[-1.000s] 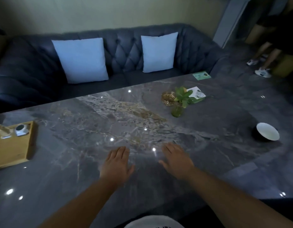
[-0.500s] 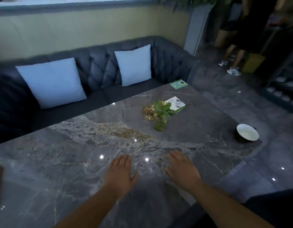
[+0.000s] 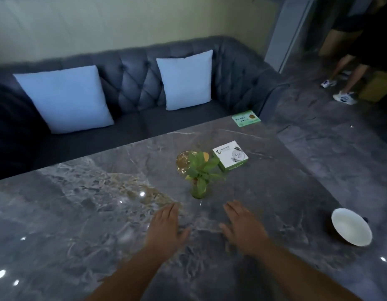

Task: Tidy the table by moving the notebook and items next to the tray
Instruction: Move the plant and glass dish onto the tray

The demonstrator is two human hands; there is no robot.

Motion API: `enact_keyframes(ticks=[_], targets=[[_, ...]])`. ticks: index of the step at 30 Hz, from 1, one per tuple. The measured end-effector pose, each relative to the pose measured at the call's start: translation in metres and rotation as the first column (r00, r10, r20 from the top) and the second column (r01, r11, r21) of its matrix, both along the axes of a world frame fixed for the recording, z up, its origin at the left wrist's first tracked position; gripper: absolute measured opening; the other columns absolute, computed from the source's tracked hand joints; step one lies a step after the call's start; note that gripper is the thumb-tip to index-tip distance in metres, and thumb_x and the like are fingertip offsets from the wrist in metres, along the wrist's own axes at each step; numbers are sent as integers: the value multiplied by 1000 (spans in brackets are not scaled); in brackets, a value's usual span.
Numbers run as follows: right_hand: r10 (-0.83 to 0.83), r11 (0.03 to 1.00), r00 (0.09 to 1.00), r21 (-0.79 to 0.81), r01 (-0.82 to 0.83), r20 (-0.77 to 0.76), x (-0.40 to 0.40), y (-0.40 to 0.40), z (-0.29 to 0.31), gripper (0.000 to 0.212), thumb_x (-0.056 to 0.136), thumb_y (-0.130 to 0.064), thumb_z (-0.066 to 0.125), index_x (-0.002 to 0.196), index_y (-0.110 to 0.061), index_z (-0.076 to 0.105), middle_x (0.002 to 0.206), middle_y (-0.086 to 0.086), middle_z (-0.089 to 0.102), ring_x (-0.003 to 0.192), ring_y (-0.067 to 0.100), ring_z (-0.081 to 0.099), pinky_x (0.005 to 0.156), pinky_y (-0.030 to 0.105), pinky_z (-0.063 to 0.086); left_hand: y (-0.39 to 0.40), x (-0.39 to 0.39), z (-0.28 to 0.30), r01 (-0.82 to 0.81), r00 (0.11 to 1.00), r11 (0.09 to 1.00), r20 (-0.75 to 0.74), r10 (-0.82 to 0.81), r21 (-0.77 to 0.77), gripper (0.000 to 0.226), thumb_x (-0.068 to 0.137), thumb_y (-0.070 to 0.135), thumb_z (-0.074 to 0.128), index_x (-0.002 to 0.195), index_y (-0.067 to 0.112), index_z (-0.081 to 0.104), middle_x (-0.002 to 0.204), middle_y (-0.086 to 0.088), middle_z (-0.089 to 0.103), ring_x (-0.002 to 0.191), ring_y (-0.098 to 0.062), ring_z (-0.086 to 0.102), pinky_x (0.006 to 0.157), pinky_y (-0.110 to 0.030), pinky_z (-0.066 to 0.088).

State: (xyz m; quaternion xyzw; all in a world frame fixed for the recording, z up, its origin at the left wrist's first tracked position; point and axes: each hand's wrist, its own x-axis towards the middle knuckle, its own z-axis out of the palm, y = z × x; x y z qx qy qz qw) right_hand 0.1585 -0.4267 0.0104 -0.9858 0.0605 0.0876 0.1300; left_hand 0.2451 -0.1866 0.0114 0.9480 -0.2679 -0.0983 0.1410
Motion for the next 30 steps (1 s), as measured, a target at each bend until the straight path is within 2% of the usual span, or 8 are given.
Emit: enact_keyframes(ticks=[6, 8, 12, 17, 22, 25, 27, 30], targets=[[60, 998, 998, 20, -60, 21, 28, -57, -17, 65, 94, -49, 43, 145, -12, 31, 152, 10, 34, 141, 23, 27, 115, 34, 19, -55, 22, -20, -171, 982, 985, -82, 168, -32, 85, 86, 60, 48, 148, 10, 18, 152, -12, 30, 138, -25, 27, 112, -36, 18], [69, 997, 997, 22, -70, 45, 38, -67, -22, 63, 92, -46, 50, 142, -9, 38, 147, 13, 41, 137, 26, 34, 113, 35, 24, -67, 29, -26, -210, 974, 976, -104, 203, -59, 89, 84, 64, 48, 148, 10, 17, 150, -13, 33, 136, -26, 29, 112, -37, 22], [108, 994, 990, 10, -109, 96, 61, -79, -28, 60, 88, -40, 60, 134, -4, 48, 138, 16, 50, 131, 31, 44, 109, 39, 32, -85, 44, -34, -303, 950, 941, -122, 287, -149, 86, 79, 65, 56, 141, 11, 30, 136, -12, 47, 122, -28, 46, 101, -40, 38], [124, 991, 983, 25, -129, 133, 80, -88, -31, 61, 87, -40, 59, 136, -7, 46, 141, 15, 49, 133, 30, 41, 109, 39, 30, -102, 57, -47, -410, 910, 859, -204, 362, -306, 67, 71, 55, 73, 118, 11, 53, 110, -9, 60, 103, -28, 56, 85, -37, 46], [139, 989, 983, 24, -143, 124, 85, -94, -36, 62, 88, -43, 56, 137, -8, 44, 142, 14, 47, 135, 28, 39, 111, 38, 29, -111, 60, -53, -500, 861, 777, -315, 399, -383, 60, 69, 51, 75, 113, 16, 55, 105, -6, 64, 96, -27, 61, 80, -39, 51], [145, 988, 980, 28, -150, 139, 84, -91, -38, 61, 87, -41, 58, 136, -6, 46, 141, 14, 48, 133, 29, 41, 110, 38, 29, -106, 56, -55, -533, 841, 731, -366, 399, -427, 57, 68, 51, 76, 111, 21, 53, 99, 2, 65, 90, -19, 63, 75, -31, 50], [163, 985, 978, 28, -168, 134, 85, -86, -38, 62, 89, -44, 53, 139, -9, 42, 144, 12, 45, 136, 26, 37, 111, 35, 26, -91, 54, -56, -547, 832, 719, -372, 412, -429, 50, 67, 52, 75, 106, 27, 55, 92, 14, 62, 86, -10, 61, 70, -21, 45], [184, 980, 976, 53, -191, 113, 94, -74, -38, 64, 92, -49, 45, 144, -12, 35, 150, 7, 37, 140, 22, 28, 113, 31, 19, -58, 51, -56, -596, 802, 682, -365, 473, -424, 42, 67, 46, 79, 102, 36, 59, 86, 23, 63, 85, 0, 61, 72, -16, 43]])
